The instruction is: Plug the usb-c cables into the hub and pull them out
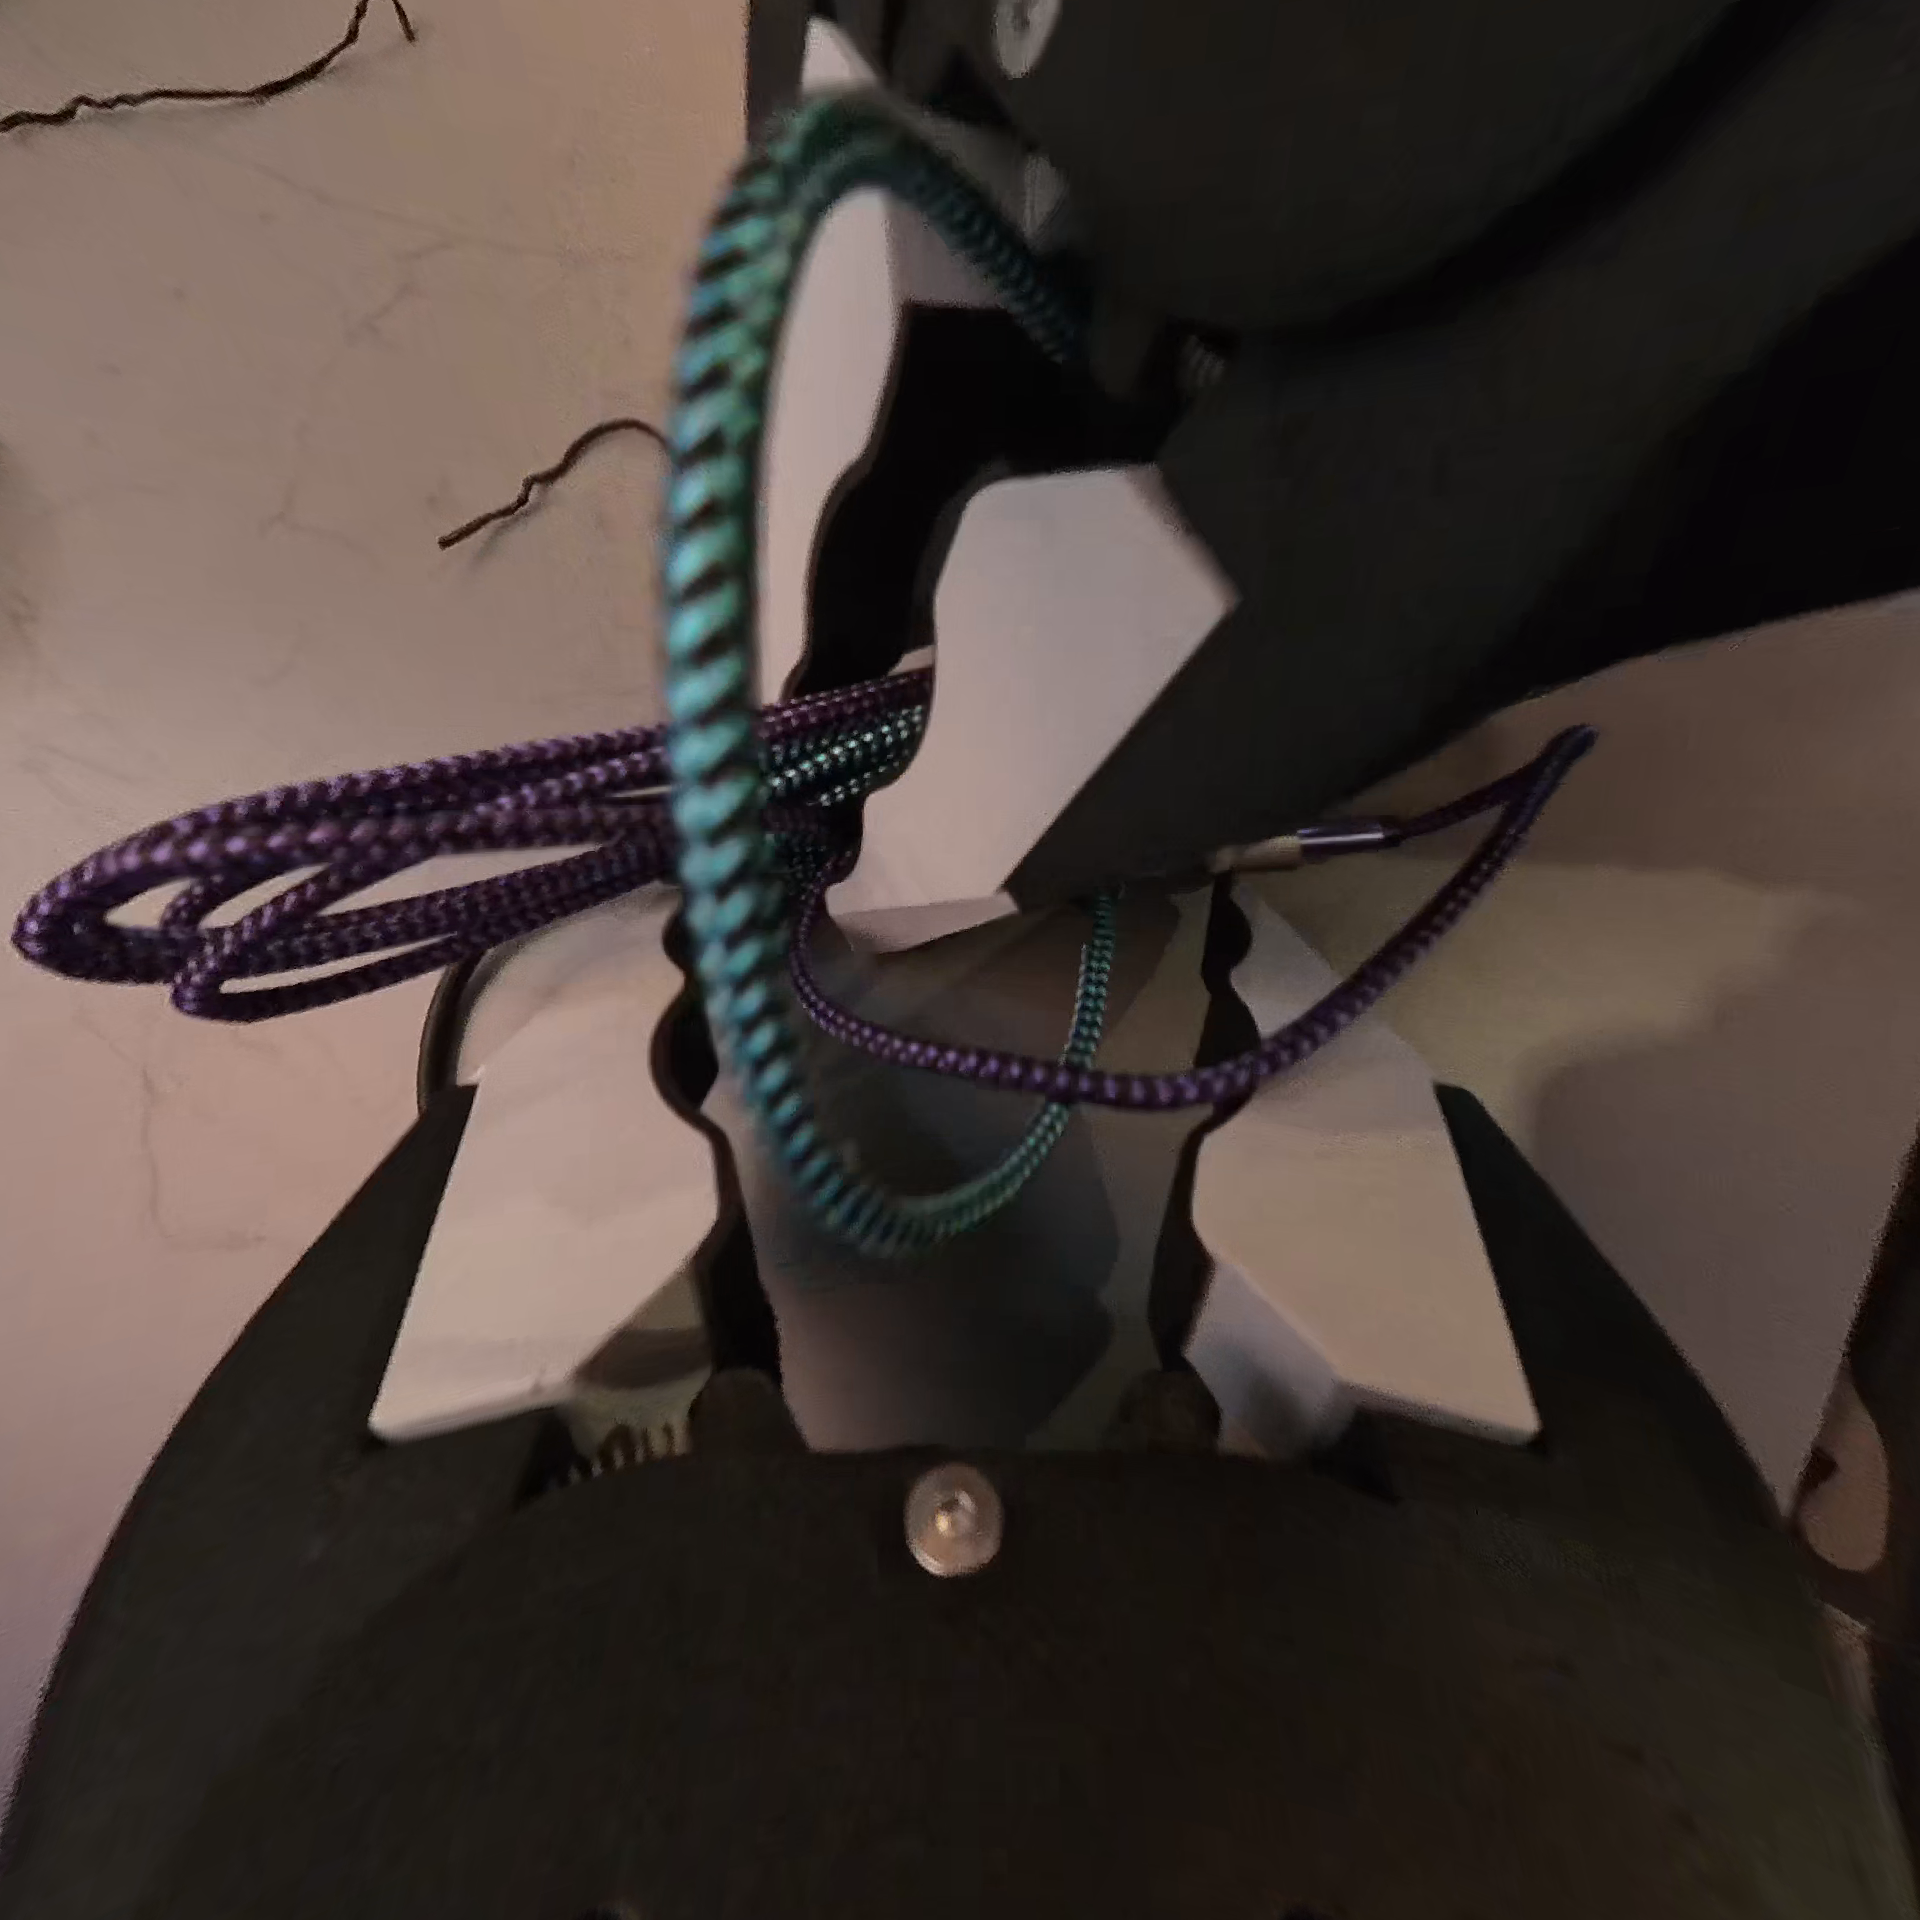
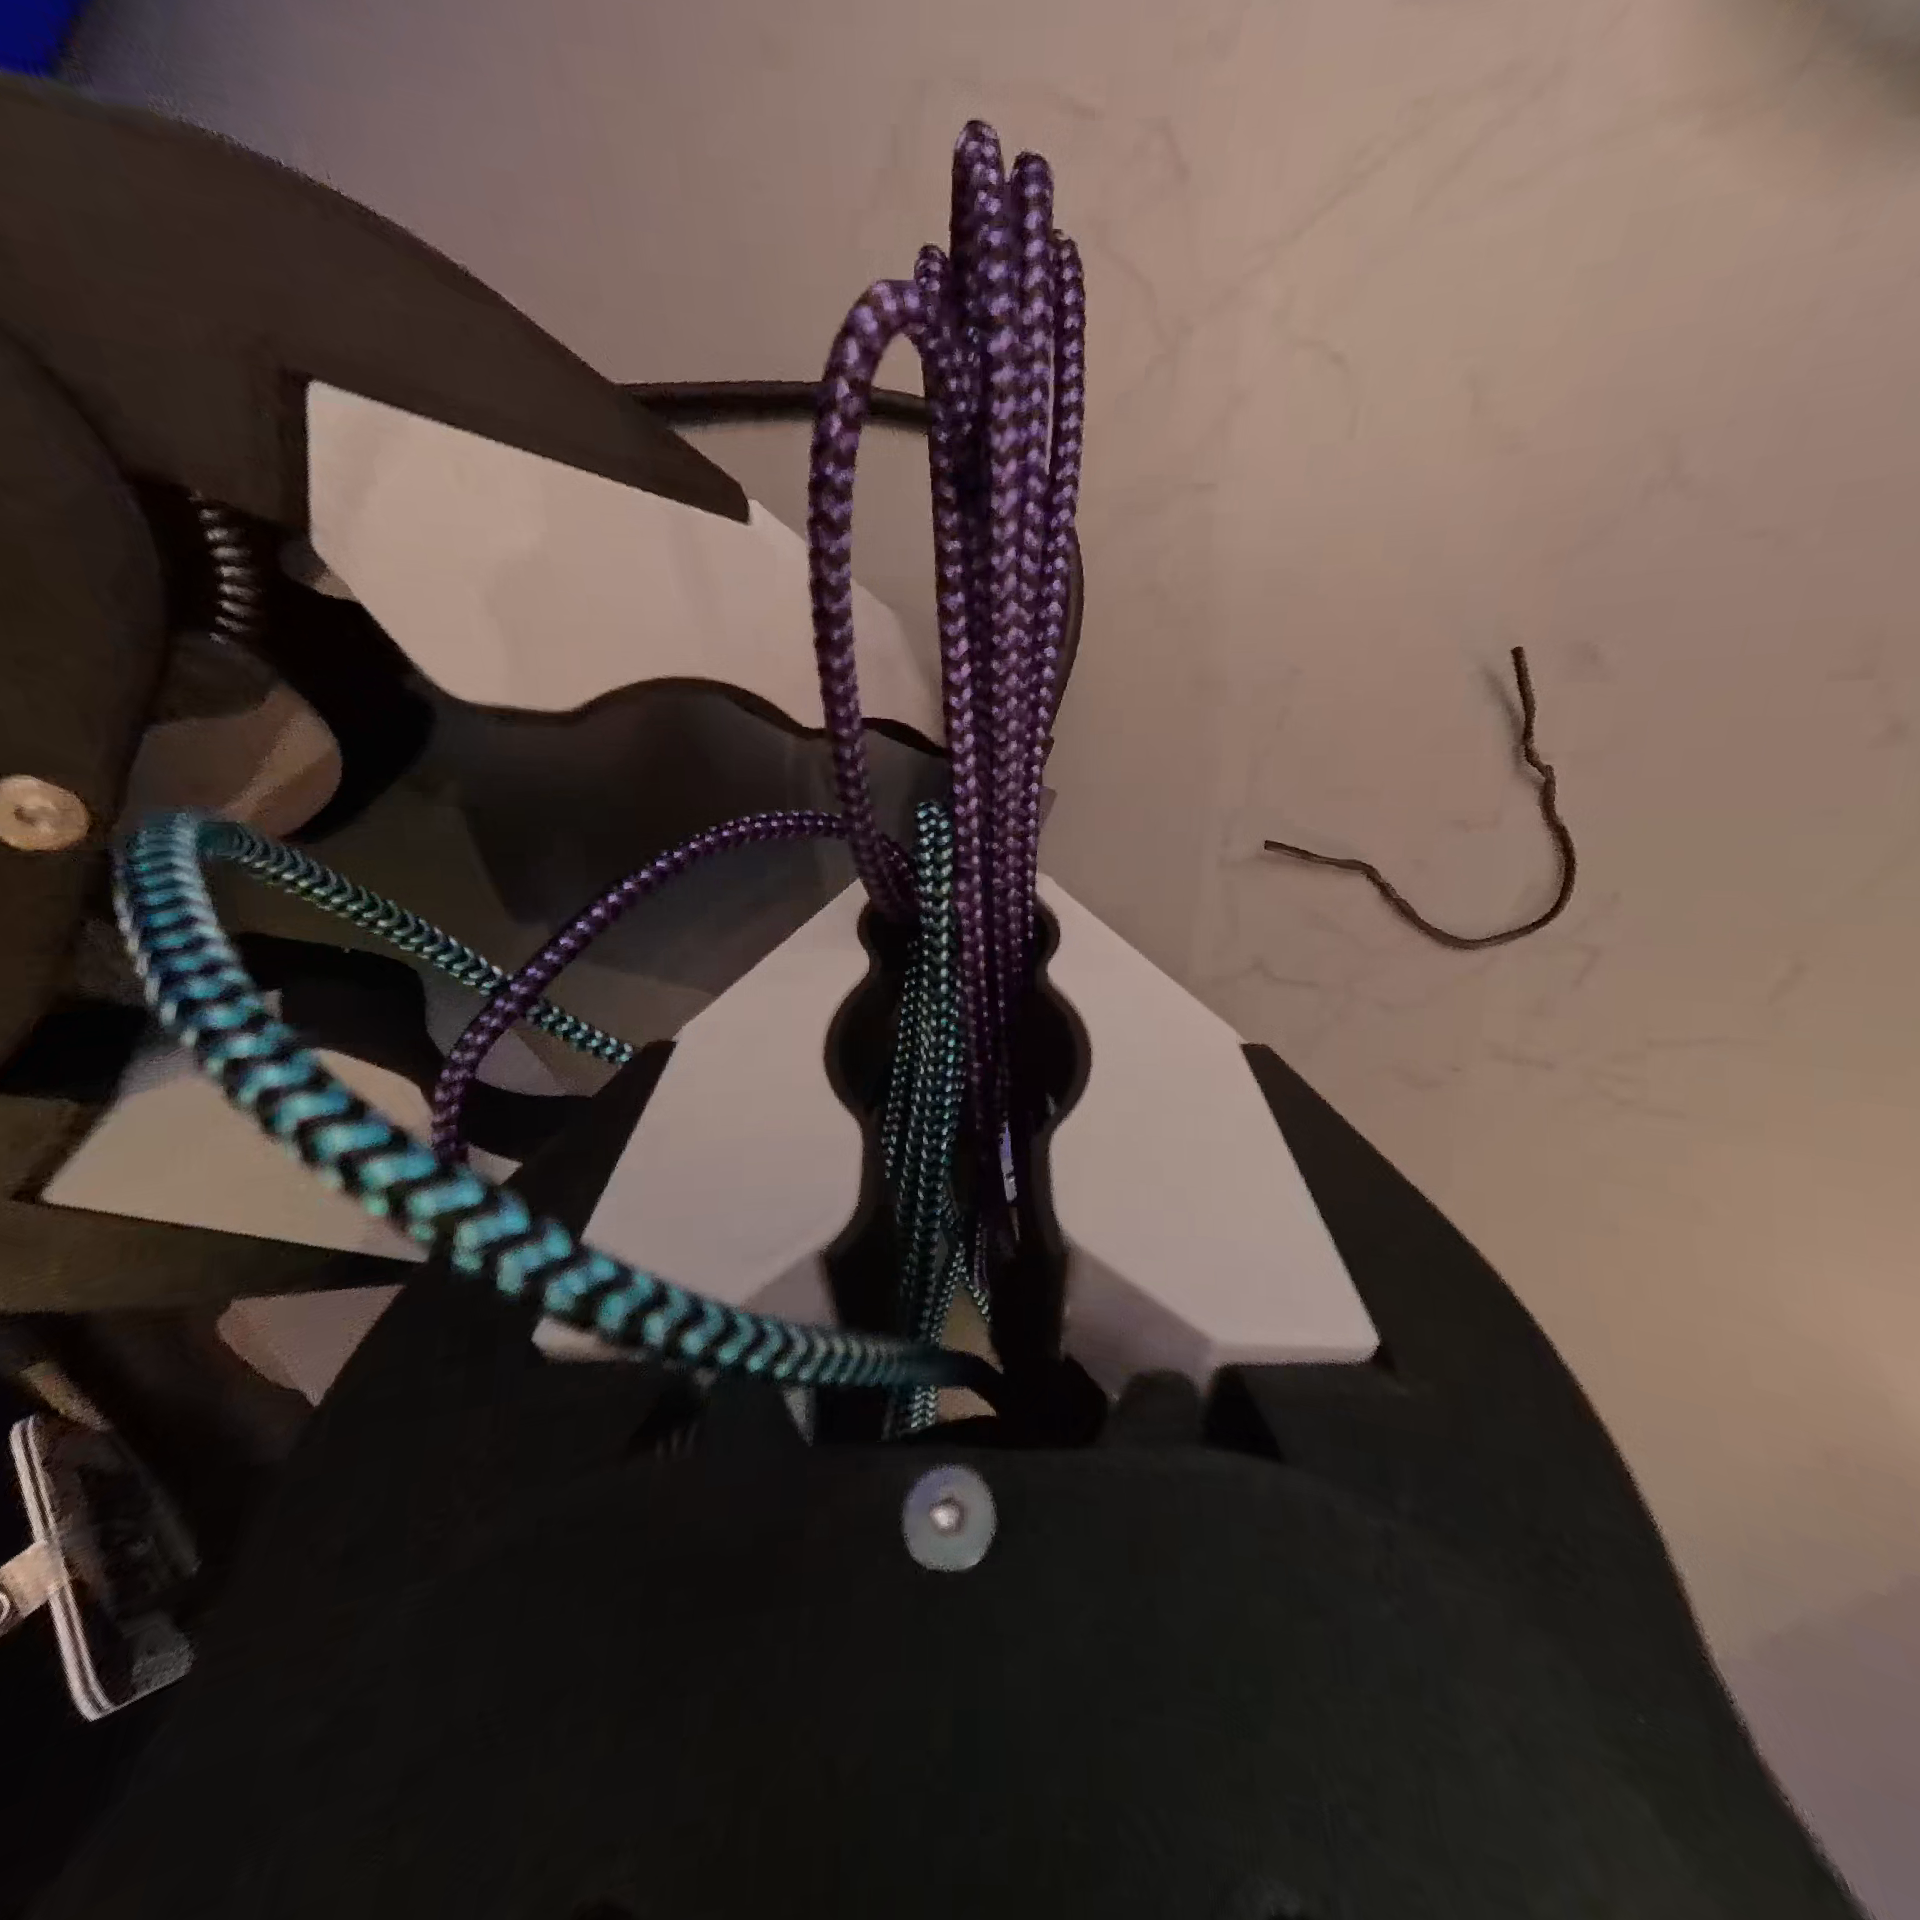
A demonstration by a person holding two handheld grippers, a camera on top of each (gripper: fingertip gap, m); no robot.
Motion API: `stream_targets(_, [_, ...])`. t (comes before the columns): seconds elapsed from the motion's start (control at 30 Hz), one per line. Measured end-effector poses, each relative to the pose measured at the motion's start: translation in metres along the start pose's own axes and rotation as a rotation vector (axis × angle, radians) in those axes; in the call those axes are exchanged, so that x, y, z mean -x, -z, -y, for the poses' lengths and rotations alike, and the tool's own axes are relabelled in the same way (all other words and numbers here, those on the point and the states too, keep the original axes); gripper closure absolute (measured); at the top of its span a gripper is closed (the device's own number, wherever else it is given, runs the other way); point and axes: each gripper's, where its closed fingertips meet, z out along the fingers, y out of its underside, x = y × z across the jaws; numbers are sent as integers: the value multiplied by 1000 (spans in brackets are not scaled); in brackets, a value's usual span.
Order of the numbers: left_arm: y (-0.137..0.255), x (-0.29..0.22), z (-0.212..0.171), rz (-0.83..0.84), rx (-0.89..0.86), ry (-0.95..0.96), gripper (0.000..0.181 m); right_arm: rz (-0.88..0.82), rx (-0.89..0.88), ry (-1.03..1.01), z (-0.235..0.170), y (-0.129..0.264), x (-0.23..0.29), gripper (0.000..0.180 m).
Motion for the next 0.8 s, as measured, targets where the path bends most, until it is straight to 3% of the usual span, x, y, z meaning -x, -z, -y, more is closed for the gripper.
stream_targets(0.27, [18, -11, 16, -93, -143, 32, 91, 185, -185, -128, -3, 13, 1, 166])
stream_targets(0.47, [49, -14, 47, -94, -357, 12, 90, 284, -370, -229, 0, 50, -11, 167])
stream_targets(0.6, [72, -8, 62, -19, -497, -14, 96, 268, -507, -267, 0, 100, -35, 167])
stream_targets(0.8, [56, 3, 56, -5, -497, 60, 96, 136, -702, -256, -4, 216, -82, 166])
